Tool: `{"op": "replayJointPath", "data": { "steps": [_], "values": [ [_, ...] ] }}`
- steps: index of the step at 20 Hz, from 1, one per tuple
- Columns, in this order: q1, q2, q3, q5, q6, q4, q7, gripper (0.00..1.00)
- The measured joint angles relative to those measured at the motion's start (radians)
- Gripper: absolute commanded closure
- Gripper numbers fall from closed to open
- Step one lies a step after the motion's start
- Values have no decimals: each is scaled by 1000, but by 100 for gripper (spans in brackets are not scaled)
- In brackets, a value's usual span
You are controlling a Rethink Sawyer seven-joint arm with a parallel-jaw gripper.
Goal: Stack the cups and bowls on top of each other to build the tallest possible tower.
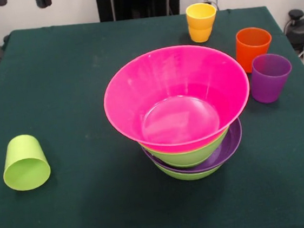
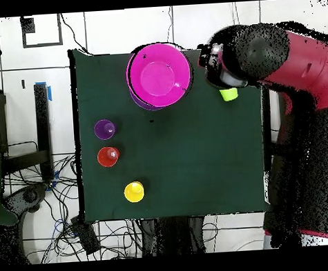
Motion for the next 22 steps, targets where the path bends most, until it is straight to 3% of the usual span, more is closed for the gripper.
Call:
{"op": "replayJointPath", "data": {
  "steps": [10, 22],
  "values": [
    [72, -42, -61, 35, 0, 0, 25, 0],
    [178, -58, -159, 72, 0, 0, 160, 0]
  ]
}}
